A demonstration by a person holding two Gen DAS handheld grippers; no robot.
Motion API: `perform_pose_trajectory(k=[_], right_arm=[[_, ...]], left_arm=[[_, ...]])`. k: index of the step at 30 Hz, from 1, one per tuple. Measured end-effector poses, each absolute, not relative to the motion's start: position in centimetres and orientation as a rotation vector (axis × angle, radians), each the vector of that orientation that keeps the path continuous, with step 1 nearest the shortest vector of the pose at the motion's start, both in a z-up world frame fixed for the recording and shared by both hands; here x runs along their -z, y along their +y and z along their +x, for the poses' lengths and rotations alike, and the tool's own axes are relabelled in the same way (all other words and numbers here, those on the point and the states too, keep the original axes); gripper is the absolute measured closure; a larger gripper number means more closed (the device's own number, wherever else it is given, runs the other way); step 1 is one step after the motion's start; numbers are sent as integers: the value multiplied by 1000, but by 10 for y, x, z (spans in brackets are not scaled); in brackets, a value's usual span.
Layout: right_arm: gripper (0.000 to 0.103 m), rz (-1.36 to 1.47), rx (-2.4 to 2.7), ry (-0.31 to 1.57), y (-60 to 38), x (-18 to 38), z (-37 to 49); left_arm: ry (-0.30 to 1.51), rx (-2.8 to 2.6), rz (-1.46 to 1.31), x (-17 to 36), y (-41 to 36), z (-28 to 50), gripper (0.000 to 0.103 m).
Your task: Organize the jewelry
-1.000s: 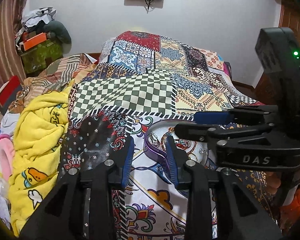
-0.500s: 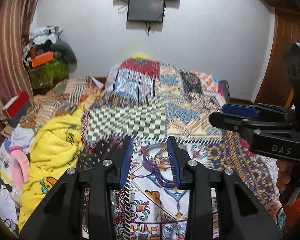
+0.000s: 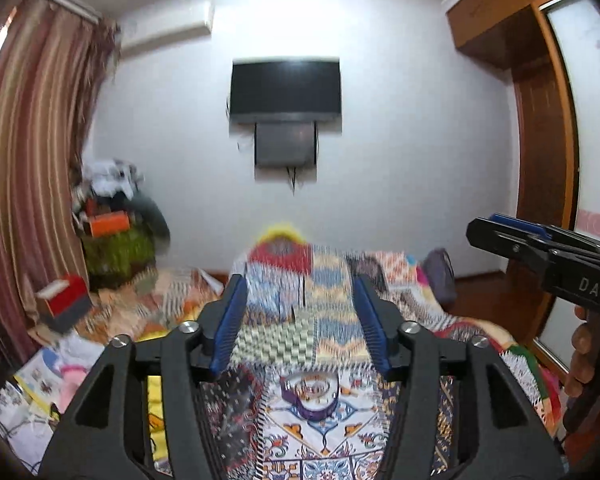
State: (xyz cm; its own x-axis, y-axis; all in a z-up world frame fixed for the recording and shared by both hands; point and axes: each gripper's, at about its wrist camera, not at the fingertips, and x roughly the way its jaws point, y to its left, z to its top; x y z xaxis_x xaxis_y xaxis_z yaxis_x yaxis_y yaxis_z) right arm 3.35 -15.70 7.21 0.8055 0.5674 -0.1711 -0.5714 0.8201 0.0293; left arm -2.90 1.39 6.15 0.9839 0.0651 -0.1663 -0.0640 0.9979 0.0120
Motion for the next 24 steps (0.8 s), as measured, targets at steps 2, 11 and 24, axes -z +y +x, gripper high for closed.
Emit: perform_pose_trajectory(k=[2, 11, 24], right_arm=[[39, -20, -577, 120, -162, -76, 17], [0, -31, -442, 62, -161, -71, -11], [0, -30, -440, 113, -168, -58, -22]], left_arm=[[116, -76, 14, -69, 8, -49, 40], [51, -137, 0, -73, 4, -87, 1], [74, -154, -16, -70, 5, -91, 1]])
